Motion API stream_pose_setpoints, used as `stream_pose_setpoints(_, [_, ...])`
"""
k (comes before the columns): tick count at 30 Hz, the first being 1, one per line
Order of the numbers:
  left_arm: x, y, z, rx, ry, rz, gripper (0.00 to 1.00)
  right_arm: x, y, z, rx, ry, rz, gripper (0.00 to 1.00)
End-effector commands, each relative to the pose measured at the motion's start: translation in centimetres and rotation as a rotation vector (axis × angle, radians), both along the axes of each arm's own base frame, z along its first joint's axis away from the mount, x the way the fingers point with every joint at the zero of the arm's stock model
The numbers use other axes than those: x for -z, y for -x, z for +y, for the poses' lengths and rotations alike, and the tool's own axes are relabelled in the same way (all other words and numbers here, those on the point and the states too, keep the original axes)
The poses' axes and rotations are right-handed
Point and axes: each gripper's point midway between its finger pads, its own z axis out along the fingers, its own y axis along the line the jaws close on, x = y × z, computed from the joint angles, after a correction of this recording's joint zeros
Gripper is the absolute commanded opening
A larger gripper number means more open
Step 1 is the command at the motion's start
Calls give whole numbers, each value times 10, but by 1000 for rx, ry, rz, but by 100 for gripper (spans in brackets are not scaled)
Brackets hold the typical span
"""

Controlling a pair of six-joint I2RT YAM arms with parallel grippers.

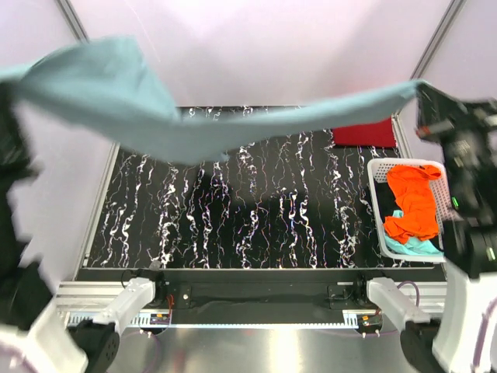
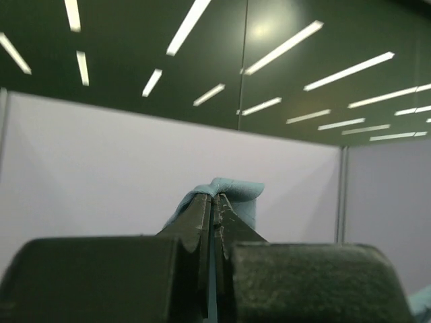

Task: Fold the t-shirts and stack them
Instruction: Flatten the tshirt out

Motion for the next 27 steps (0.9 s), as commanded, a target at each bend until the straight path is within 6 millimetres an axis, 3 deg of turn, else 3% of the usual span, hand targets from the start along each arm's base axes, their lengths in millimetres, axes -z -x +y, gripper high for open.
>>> stream_pose_setpoints(1, [4,22,6,-6,25,10,0,-10,30,5,-46,-46,-42,0])
stream_pose_setpoints(4, [-5,70,17,-23,54,-59,0,-28,60,5,-61,-70,-104,0])
stream_pose_setpoints(7, [-11,84,21,-38,59,-75,0,-39,70,9,-92,-84,-127,0])
stream_pose_setpoints(9, [-11,73,20,-50,46,-56,0,-36,58,11,-99,-88,-105,0])
stream_pose_setpoints(12, [-6,34,16,-61,27,7,0,-12,27,14,-99,-92,-21,0])
stream_pose_setpoints(13, [4,0,11,-65,12,65,0,-7,18,14,-97,-92,-6,0])
stream_pose_setpoints(14, [11,-19,10,-78,-1,94,0,2,7,15,-94,-91,18,0])
stream_pose_setpoints(15, [15,-38,9,-89,-5,108,0,23,-15,16,-88,-86,77,0])
stream_pose_setpoints(16, [37,-80,7,-109,-24,191,0,29,-26,17,-85,-90,86,0])
stream_pose_setpoints(17, [50,-104,5,-118,-38,230,0,39,-38,18,-84,-95,110,0])
stream_pose_setpoints(18, [58,-122,4,-127,-46,252,0,64,-63,19,-78,-94,179,0])
stream_pose_setpoints(20, [94,-172,2,-161,-82,349,0,81,-88,22,-83,-98,205,0])
stream_pose_setpoints(21, [110,-203,0,-174,-95,385,0,109,-113,24,-77,-93,271,0])
stream_pose_setpoints(22, [136,-231,-2,-178,-113,443,0,117,-127,24,-73,-94,281,0])
stream_pose_setpoints(23, [163,-266,-5,-178,-132,506,0,149,-151,26,-65,-92,352,0])
stream_pose_setpoints(25, [199,-308,-6,-171,-161,572,0,173,-176,26,-56,-87,387,0])
stream_pose_setpoints(26, [216,-325,-8,-168,-172,603,0,205,-197,28,-53,-80,457,0])
stream_pose_setpoints(27, [253,-362,-10,-165,-190,671,0,221,-209,25,-27,-76,485,0])
